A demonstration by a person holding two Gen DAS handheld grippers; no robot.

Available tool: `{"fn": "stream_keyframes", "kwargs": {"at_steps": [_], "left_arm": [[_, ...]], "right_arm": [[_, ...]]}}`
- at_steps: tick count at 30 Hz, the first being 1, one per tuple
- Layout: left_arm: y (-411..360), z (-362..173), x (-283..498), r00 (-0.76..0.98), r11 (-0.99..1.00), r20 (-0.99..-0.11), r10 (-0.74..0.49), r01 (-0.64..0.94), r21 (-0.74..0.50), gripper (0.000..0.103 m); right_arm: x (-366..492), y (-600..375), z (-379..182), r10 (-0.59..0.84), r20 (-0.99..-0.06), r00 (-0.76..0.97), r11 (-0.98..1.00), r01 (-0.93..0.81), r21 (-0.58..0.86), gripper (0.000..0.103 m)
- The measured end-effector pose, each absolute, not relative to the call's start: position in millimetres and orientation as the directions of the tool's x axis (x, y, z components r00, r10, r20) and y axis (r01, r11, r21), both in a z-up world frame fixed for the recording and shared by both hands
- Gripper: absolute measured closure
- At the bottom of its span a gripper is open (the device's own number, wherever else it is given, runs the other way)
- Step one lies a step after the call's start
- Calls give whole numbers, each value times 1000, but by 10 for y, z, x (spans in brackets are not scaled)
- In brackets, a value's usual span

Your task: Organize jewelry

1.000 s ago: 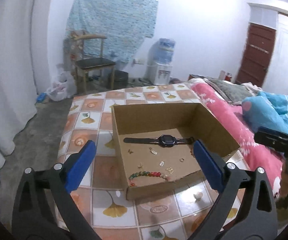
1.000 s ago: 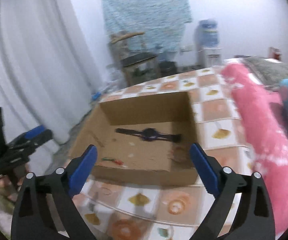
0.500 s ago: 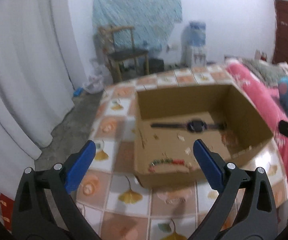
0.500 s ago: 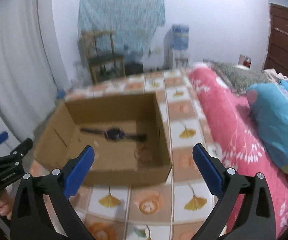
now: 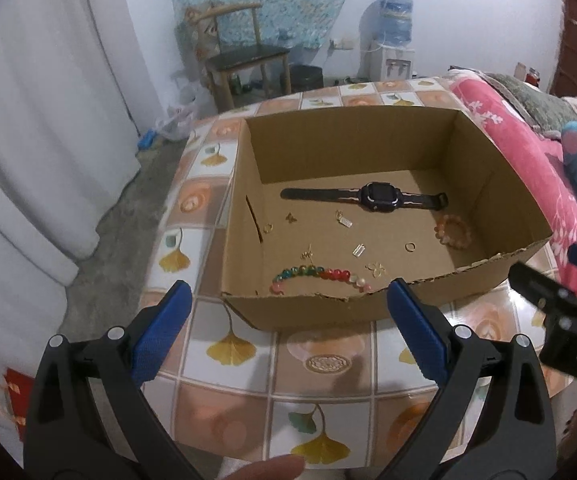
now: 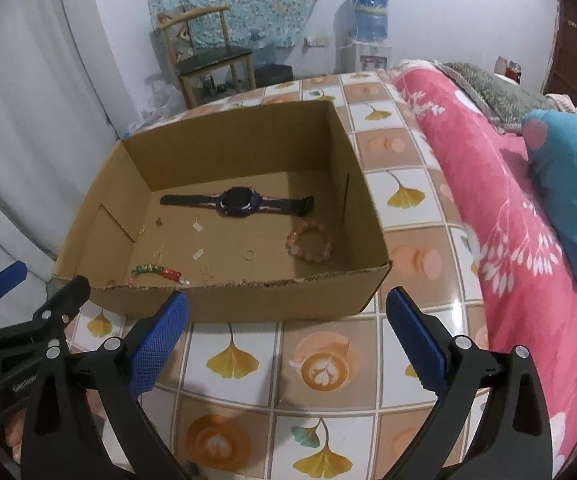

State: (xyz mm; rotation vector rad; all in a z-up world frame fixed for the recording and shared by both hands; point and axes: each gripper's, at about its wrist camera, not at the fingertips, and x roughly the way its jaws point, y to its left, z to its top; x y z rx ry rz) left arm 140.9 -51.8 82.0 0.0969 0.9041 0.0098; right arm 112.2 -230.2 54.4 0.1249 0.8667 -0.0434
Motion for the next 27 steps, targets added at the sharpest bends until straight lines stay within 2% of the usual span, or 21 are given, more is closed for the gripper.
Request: {"fn": "stream_keyframes", "kwargs": {"at_steps": [14,27], "left_arm": [[-442,706,1456,557,1000,-830,23,3,29,8],[-415,731,1450,558,1000,-830,4,-1,4,8]], "right_arm": [[1170,-2188,468,18,-791,611,996,59,68,7],[1163,-2181,472,16,-792,611,996,60,66,7]]}}
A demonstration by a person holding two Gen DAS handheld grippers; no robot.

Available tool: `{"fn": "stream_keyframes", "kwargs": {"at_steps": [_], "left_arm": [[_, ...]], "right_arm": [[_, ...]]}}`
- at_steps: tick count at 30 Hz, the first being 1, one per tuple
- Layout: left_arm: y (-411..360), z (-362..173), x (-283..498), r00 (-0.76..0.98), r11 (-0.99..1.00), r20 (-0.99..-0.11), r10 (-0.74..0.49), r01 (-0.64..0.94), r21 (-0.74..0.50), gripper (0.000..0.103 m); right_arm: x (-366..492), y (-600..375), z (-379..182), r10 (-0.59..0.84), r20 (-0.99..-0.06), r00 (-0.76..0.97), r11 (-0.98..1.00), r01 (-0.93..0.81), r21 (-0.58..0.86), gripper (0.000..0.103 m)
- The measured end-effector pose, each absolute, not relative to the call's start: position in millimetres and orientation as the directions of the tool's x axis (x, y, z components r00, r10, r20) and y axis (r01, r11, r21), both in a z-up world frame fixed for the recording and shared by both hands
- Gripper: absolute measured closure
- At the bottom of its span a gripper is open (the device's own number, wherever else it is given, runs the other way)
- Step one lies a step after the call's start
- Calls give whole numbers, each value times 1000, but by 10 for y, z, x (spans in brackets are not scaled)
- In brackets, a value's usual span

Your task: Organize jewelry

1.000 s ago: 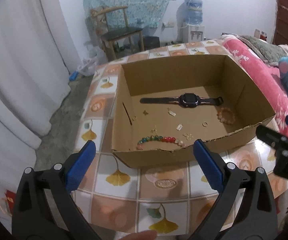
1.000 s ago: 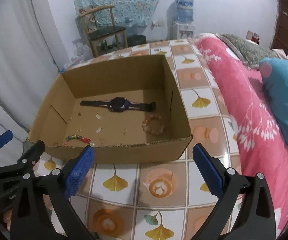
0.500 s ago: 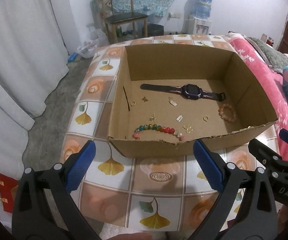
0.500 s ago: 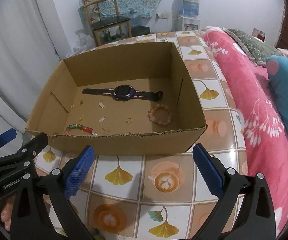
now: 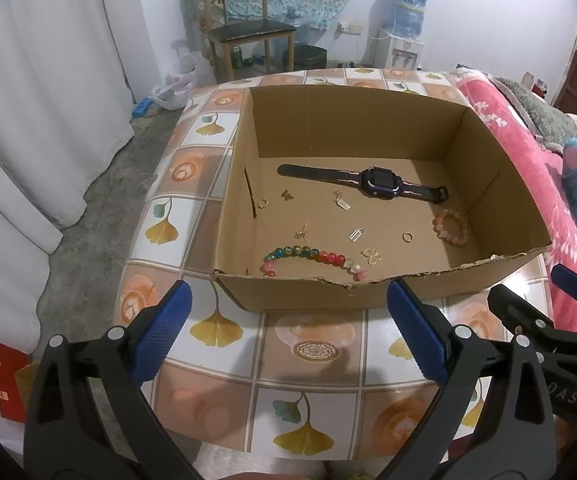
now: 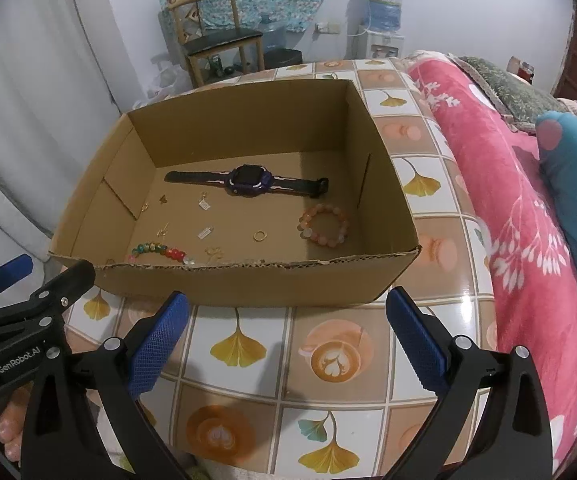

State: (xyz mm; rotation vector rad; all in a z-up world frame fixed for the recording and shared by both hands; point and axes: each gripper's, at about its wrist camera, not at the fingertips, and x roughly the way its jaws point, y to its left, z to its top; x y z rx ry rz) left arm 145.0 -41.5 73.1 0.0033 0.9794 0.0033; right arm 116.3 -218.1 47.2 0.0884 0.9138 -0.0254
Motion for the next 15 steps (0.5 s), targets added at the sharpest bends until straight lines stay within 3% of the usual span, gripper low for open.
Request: {"fn": "stream_keyframes", "kwargs": {"at_steps": [15], "left_arm": [[-373,742,1452,557,1000,-831,-10,-13,-21,8]], "right_arm": [[1157,-2164,494,8,-788,616,997,60,57,7]]}}
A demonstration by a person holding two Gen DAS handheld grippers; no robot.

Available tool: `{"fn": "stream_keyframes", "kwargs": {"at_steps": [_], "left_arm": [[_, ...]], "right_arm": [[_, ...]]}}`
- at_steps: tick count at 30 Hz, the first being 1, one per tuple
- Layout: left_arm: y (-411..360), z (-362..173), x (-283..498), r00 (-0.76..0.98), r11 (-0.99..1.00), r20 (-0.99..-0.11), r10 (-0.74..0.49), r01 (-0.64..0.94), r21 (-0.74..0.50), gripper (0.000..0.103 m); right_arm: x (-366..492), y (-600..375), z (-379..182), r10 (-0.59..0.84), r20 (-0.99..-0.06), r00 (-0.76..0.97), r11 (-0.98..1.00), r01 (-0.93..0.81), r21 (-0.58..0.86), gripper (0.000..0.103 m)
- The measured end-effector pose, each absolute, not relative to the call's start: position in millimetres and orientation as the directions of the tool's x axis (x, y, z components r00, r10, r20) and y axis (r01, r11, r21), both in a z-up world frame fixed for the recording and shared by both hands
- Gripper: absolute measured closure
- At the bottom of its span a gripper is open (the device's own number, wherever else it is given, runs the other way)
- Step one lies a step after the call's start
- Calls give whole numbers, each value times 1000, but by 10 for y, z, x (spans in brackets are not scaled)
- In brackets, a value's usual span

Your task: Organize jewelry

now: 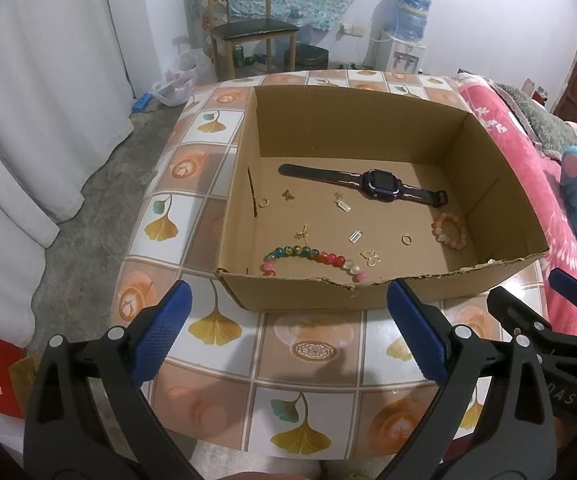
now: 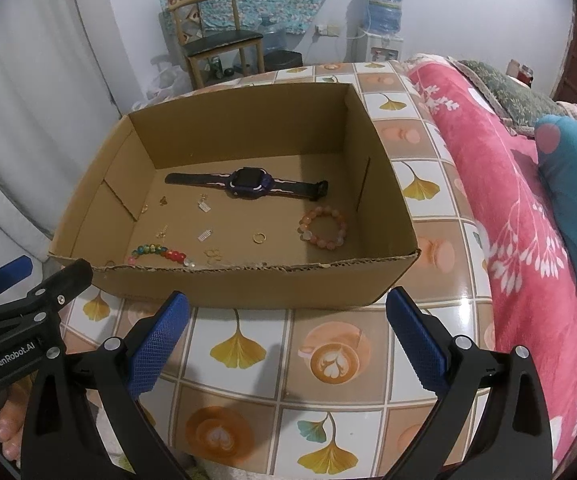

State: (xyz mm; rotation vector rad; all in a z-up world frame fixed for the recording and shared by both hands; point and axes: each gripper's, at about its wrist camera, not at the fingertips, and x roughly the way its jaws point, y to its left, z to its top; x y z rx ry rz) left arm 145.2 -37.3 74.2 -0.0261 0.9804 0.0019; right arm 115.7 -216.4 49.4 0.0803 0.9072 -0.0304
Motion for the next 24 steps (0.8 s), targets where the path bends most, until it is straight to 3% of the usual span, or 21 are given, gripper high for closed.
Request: {"fn": "stream_keyframes", "kwargs": {"at_steps": [24], "left_arm": [[-392,756,1443,558,1000,-830,-16,-8,-24,8]], "right_arm": [[1161,-2159,494,8,-787,616,997,59,56,7]]}}
